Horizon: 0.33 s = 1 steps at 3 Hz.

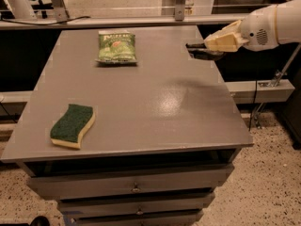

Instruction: Pick rxbar chocolate

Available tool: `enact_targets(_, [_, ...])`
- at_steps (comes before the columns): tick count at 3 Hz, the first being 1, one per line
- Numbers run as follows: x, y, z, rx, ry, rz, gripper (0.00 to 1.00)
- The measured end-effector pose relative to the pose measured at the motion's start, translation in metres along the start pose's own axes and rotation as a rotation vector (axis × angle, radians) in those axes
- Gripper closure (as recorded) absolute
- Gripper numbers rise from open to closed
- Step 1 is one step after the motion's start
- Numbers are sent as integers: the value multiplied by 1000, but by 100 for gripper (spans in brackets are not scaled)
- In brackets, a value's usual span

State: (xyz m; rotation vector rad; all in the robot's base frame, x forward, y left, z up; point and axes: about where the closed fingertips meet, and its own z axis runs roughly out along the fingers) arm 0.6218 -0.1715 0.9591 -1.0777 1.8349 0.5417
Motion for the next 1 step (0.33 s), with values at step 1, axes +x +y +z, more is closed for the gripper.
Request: enact_targets(1, [0, 0, 0, 0, 0, 0, 100])
